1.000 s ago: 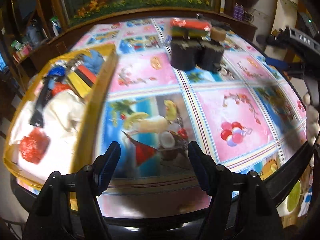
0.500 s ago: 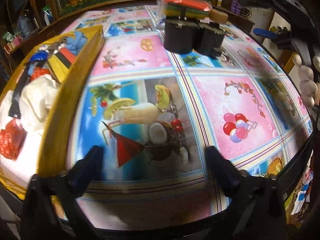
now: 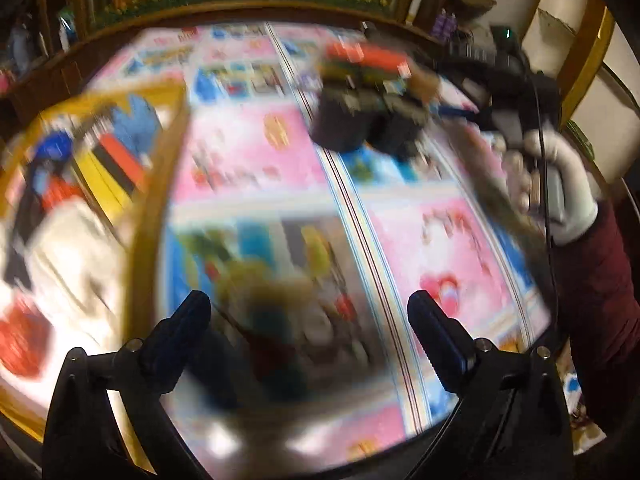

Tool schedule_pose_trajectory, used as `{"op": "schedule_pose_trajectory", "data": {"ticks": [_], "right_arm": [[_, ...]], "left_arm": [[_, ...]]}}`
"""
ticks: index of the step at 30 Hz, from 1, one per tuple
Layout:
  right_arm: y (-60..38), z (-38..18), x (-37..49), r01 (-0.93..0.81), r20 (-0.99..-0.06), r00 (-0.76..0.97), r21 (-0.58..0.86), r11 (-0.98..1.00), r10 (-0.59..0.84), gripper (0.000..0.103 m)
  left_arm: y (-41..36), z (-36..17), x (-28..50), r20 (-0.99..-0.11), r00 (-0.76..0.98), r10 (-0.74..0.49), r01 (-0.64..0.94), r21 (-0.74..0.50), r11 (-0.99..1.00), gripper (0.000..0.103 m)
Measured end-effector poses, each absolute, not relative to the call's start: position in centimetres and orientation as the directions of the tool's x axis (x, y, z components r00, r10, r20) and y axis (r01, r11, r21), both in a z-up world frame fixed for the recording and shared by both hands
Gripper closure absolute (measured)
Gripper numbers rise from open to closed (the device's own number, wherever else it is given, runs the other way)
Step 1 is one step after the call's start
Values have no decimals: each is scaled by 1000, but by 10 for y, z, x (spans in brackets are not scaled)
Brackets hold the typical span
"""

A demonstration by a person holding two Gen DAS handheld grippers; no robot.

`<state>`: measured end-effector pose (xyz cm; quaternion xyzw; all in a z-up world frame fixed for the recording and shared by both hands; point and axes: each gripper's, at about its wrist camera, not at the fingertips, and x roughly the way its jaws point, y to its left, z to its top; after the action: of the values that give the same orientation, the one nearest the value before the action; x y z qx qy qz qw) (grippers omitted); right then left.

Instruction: Organize soft objects

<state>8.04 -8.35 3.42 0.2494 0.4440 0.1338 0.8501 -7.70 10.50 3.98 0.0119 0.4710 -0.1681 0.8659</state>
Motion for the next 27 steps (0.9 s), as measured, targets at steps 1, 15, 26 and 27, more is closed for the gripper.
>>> {"op": "schedule_pose_trajectory", "data": {"ticks": [1,15,26,27], "right_arm": [[-78,32,86,-14,-693,562,537,843,451,15],[-61,22,117,-96,-757,502,433,896,419,16],[-78,23,106,-46,-756,513,449,893,406,12],[-78,23,105,-47,-752,517,451,891,409,12]], "left_arm": [[108,50,-68,-807,527,-267,297,-120,947,3],[101,74,127,-800,474,-369,224,-296,929,3],[18,21,195,-882,274,-383,404,-255,878,3],[16,16,197,-889,259,-377,415,-251,875,6]]}}
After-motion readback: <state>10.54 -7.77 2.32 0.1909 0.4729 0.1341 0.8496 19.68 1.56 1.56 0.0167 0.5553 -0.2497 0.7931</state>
